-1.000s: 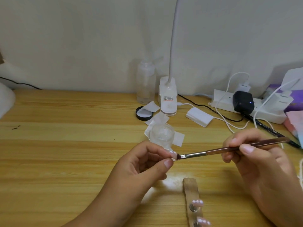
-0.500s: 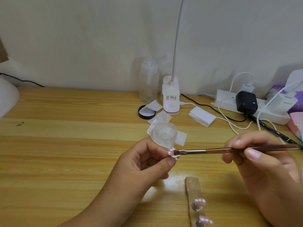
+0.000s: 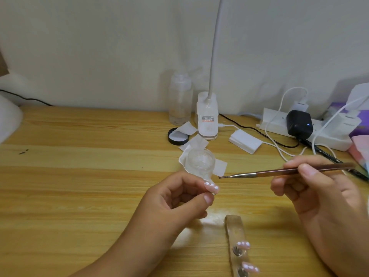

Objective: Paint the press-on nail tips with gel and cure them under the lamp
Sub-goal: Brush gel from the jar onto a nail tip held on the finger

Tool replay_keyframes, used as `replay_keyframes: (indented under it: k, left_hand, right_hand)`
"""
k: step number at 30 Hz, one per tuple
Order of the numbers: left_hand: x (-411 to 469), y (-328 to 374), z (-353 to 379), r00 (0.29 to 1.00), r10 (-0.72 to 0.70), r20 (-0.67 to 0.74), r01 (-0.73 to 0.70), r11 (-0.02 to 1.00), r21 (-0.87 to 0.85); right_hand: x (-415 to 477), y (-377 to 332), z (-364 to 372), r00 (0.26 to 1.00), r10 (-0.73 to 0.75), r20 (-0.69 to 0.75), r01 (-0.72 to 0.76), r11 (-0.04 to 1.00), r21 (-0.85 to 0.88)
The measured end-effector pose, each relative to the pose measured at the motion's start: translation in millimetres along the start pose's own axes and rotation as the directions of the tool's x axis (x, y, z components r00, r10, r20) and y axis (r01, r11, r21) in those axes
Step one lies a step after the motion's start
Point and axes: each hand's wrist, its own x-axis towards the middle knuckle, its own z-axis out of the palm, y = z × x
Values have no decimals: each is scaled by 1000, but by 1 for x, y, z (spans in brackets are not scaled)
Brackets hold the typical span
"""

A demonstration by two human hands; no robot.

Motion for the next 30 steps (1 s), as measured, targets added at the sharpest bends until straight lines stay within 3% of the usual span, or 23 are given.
replay_keyframes:
  k: [6,13,19,30]
  left_hand:
    - [2,-5,-1,1000,23,9,-23,999,22]
    - [0,-5,-1,1000,30,10,-30,999,36]
    - [1,-7,-3,1000,16,-2,-16,999,46]
    - [1,-9,-2,1000,3,21,-5,996,92]
  right_hand:
    - [0,-4,6,996,20,90,-19,1000,-13]
    - [-3,-3,6,998,16,63,-15,1000,-15]
    - [-5,-4,5,988,60,143,-63,998,20]
    - [2,0,-3,993,52,108,-60,996,73]
